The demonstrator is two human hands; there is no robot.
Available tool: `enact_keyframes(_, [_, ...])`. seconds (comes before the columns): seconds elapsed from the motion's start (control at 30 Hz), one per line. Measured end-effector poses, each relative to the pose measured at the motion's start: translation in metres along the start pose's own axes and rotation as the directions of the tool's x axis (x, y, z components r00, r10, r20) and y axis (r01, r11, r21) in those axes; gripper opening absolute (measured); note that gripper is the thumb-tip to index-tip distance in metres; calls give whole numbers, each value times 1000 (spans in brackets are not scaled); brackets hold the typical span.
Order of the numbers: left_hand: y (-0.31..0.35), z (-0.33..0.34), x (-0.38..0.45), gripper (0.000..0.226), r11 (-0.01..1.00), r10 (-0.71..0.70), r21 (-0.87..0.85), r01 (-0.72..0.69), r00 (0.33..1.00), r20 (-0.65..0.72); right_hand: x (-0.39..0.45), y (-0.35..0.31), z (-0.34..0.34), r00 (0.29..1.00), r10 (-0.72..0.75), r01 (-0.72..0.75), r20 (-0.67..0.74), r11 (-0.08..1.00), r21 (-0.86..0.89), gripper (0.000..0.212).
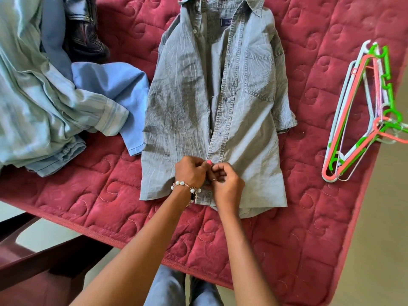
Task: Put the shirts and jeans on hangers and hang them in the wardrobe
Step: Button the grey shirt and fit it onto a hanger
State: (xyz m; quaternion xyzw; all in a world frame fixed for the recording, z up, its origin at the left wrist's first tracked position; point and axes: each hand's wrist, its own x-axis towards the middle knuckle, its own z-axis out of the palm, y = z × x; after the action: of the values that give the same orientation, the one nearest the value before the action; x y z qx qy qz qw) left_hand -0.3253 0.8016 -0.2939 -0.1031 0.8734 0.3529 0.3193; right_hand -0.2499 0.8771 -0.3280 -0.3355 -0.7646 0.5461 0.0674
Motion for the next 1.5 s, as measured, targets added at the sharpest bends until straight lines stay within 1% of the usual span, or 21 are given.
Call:
enact_keyframes(0.07, [-3, 0, 2, 19, 999, -31, -38, 31, 999, 9, 0, 0, -2, 996, 89, -91, 25, 992, 92, 24])
enact_keyframes(0.17, [-6, 1, 7, 20, 994, -72, -85, 73, 997, 19, 0, 0, -5, 989, 140, -145, 50, 980, 134, 37])
enact_keyframes(0.37, [-3, 1, 6, 22, 987, -104, -121, 105, 994, 12, 3, -3, -3, 987, 159, -160, 23, 981, 108, 32])
enact_keyframes(0.63, [2, 7, 8, 15, 992, -112, 61, 112, 994, -6, 7, 2, -4, 959, 265, -281, 101, 937, 206, 18])
enact_keyframes(0.7, [2, 9, 8, 15, 991, -103, 88, 103, 995, 4, 9, 2, -5, 957, 269, -284, 105, 944, 167, 20])
enact_keyframes(0.77, [2, 8, 8, 20, 989, -111, 101, 110, 994, 12, 13, 0, -8, 977, 178, -183, 113, 982, 35, 15])
enact_keyframes(0.83, [4, 6, 9, 31, 982, -167, 91, 164, 986, 20, 16, -3, -10, 989, -44, 58, 140, 993, -98, 7])
enact_keyframes(0.9, [8, 3, 12, 35, 968, -238, 94, 232, 970, 55, 17, -4, -9, 951, -253, 287, 177, 936, -204, 7])
enact_keyframes(0.93, [10, 1, 13, 34, 965, -248, 106, 238, 964, 94, 18, -3, -8, 938, -294, 332, 182, 914, -233, 8])
enact_keyframes(0.97, [10, -1, 15, 31, 971, -225, 116, 210, 965, 133, 17, -3, -6, 949, -273, 304, 155, 923, -236, 8])
enact_keyframes(1.0, [9, -2, 17, 28, 979, -172, 136, 149, 969, 177, 17, -6, -6, 974, -186, 207, 128, 962, -179, 9])
enact_keyframes(1.03, [7, -4, 18, 25, 985, -95, 159, 61, 973, 213, 19, -10, -6, 991, -24, 33, 131, 997, -68, 13])
enact_keyframes(1.07, [4, -7, 18, 24, 982, 1, 183, -44, 973, 231, 20, -13, -7, 969, 161, -180, 186, 980, 88, 19])
enact_keyframes(1.13, [-8, -9, 16, 21, 933, 238, 227, -281, 951, 198, 22, -14, -11, 831, 428, -533, 356, 796, 287, 24])
enact_keyframes(1.17, [-15, -11, 13, 17, 903, 333, 232, -360, 931, 150, 22, -13, -14, 784, 480, -602, 394, 743, 292, 21])
enact_keyframes(1.2, [-24, -13, 11, 13, 874, 407, 249, -418, 908, 96, 22, -10, -18, 768, 516, -626, 380, 732, 269, 18])
enact_keyframes(1.27, [-46, -17, 3, 27, 807, 503, 385, -448, 863, -50, 19, -1, -30, 838, 507, -543, 203, 814, 206, 15])
enact_keyframes(1.33, [-67, -27, -11, 47, 746, 507, 548, -378, 857, -99, 9, 13, -52, 945, 317, -319, -79, 948, -12, 21])
enact_keyframes(1.37, [-78, -33, -17, 56, 732, 465, 597, -328, 881, -87, 2, 21, -66, 970, 176, -207, -170, 960, -188, 26])
enact_keyframes(1.43, [-104, -44, -29, 80, 726, 337, 660, -193, 937, -97, -14, 40, -96, 973, -34, -84, -227, 866, -493, 37])
enact_keyframes(1.5, [-126, -53, -38, 81, 755, 264, 653, -58, 939, -222, -24, 61, -122, 979, -24, -113, -205, 768, -630, 54])
